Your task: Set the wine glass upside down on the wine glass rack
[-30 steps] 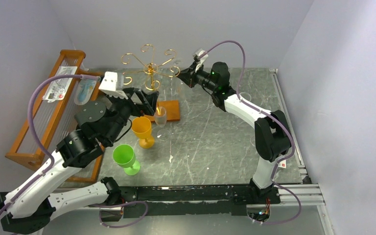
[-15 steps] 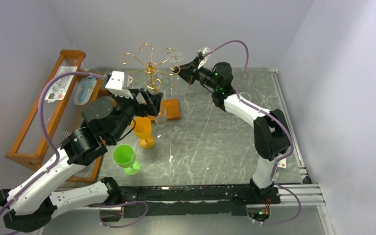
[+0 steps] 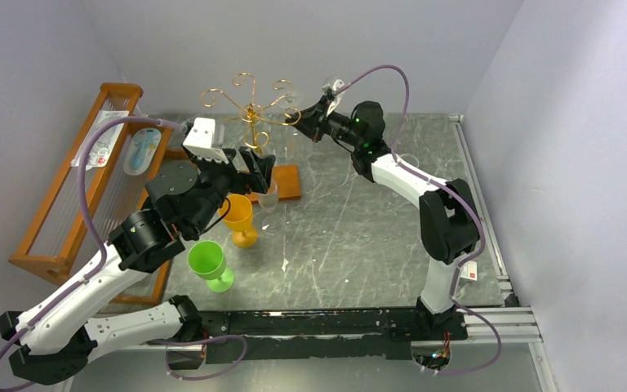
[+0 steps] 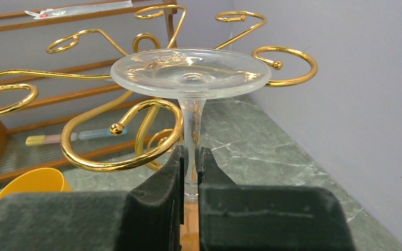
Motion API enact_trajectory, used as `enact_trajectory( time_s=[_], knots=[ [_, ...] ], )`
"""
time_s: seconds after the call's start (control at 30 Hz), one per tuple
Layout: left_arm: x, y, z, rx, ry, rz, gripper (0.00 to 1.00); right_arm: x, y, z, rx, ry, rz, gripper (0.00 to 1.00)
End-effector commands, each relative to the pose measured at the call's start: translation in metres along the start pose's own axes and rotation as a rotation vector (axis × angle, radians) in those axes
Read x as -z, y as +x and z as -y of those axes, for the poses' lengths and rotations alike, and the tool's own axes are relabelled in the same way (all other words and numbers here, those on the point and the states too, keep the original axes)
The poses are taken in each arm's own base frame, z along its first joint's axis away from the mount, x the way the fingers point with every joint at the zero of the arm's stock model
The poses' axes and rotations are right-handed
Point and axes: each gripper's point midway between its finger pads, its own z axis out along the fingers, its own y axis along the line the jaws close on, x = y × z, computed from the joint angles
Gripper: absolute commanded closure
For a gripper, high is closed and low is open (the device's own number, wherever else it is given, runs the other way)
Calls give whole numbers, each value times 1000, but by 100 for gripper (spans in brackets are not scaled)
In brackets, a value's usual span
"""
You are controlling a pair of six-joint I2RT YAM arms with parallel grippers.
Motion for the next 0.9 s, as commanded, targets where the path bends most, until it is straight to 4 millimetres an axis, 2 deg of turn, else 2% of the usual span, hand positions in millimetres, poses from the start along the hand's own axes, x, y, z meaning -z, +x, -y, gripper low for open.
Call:
enact_trajectory(
  time_s=[0.0,0.27,0.5,0.87],
  knots=[
    [1,-3,0,2,-9,-8,3,-7,-12,-6,31,-61,29,100],
    [0,-2,-3,-2,-27,-12,3,-14,-12,-14,15,-112,41,100],
    [-1,-1,-5,-6,-38,-14,3,-13,-10,-27,8,-176,29,100],
    [-1,3,-10,-14,-67,-29,3,-11,-5,-37,-9,-237,-4,100]
  ],
)
